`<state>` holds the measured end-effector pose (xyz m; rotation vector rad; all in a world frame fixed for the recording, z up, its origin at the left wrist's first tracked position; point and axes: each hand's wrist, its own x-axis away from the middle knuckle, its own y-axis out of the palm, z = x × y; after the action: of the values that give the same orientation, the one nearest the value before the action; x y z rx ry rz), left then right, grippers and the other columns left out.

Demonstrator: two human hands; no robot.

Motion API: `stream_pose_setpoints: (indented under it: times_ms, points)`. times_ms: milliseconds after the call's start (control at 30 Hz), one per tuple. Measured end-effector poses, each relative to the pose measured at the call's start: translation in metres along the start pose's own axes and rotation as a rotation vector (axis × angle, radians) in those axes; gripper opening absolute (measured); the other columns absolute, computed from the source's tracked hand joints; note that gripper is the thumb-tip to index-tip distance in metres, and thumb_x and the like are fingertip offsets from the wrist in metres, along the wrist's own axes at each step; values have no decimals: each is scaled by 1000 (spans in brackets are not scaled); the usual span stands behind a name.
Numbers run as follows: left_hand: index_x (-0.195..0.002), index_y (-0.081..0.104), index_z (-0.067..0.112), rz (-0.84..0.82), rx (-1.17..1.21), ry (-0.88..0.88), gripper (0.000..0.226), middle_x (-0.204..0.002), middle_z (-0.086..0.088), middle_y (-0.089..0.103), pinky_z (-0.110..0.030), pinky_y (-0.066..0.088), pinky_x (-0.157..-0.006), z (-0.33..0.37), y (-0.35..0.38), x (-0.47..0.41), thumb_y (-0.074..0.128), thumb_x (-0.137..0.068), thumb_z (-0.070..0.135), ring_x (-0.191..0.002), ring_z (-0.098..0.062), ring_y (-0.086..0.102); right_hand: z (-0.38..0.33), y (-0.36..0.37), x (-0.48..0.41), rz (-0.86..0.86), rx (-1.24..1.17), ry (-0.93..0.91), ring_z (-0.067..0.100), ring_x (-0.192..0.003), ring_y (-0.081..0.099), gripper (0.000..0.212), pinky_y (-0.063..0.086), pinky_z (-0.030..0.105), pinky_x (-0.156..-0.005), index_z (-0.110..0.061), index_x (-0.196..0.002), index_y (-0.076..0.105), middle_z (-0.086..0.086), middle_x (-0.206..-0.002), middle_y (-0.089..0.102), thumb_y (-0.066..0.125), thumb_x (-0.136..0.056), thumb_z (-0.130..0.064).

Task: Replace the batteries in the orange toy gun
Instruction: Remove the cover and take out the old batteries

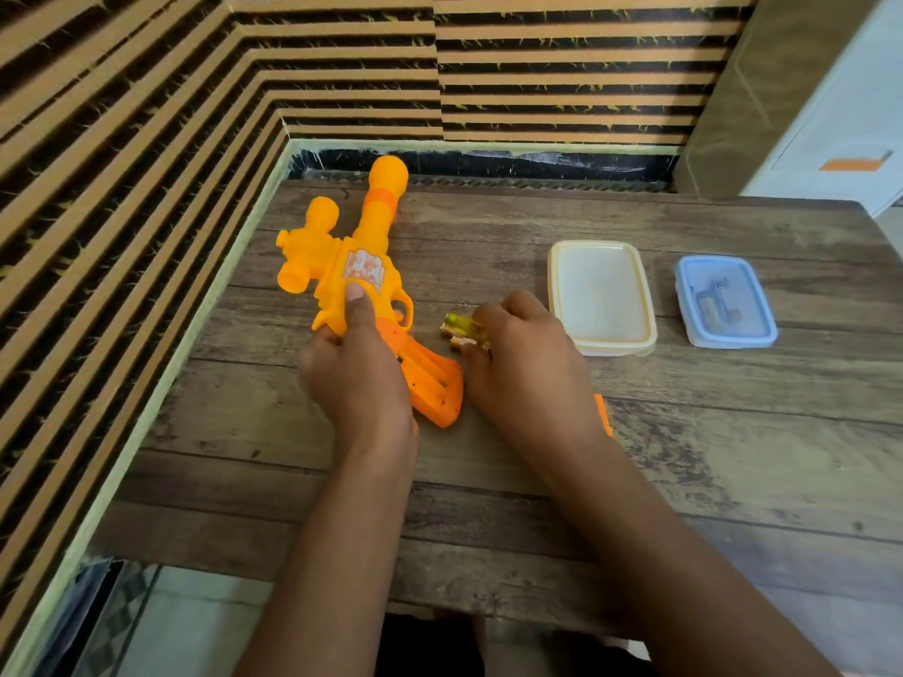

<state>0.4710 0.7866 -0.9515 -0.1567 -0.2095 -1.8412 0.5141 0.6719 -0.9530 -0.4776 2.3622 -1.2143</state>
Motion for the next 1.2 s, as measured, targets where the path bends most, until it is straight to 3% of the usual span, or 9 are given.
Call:
stream_pose_setpoints:
  times_ms: [100,167,333,533,733,833,967,1067,1200]
  points:
    - [-69,64,27,-23,-106,198,34,-66,10,63,-28,50,-63,4,-3,8,63,-101,39,-59,-2,58,3,0,-1,86,-106,-21,39,-83,59,9,53,50,-66,-4,-94,65,13,-99,56,62,-89,-12]
    - [-69,63,31,-36,-128,260,34,-67,9,66,-25,50,-63,5,-5,10,63,-101,40,-60,0,60,5,1,-2,129,-145,-23,37,-81,58,13,52,50,-65,-3,-94,65,13,-98,55,58,-86,-10]
    - [-69,64,25,-9,-123,220,35,-65,8,61,-27,45,-61,3,-4,8,64,-100,40,-59,-7,56,3,2,-2,139,-197,-93,33,-77,53,51,48,46,-61,-1,-98,65,12,-99,50,27,-81,-31]
    - [-81,68,21,-6,-91,248,28,-72,9,65,-8,42,-54,9,-7,6,62,-102,39,-59,6,59,7,6,-7,214,-220,-154,30,-77,55,42,52,44,-61,0,-100,73,12,-93,54,38,-86,-19]
    - [-79,70,30,30,-36,137,26,-87,3,76,-28,55,-70,12,-10,3,62,-101,41,-79,-10,71,6,12,-31,96,-135,-231,37,-76,64,34,55,48,-62,-7,-99,77,13,-90,64,58,-71,-3]
    - [-93,74,24,62,-2,91,23,-92,5,75,-23,51,-68,15,-12,2,62,-102,41,-80,-6,69,2,17,-54,-36,1,-289,40,-79,66,35,56,49,-68,-8,-94,80,13,-90,68,67,-64,3]
    - [-88,72,31,87,33,52,19,-94,5,76,-36,60,-78,19,-14,-2,63,-101,40,-87,-12,73,-10,28,-98,-204,214,-360,39,-110,65,33,54,49,-94,-8,-116,77,16,-121,67,69,-87,6]
    - [-96,75,25,98,41,16,20,-97,2,77,-47,62,-86,20,-15,-5,63,-101,40,-89,-16,74,-14,39,-119,-333,303,-382,37,-114,63,34,57,48,-94,-6,-119,74,16,-128,63,67,-89,8]
    - [-94,73,30,80,52,-2,18,-98,4,77,-46,62,-86,20,-16,-7,62,-101,42,-91,-15,74,-13,48,-124,-331,335,-455,37,-111,63,33,58,50,-91,-6,-118,71,15,-129,61,66,-88,8]
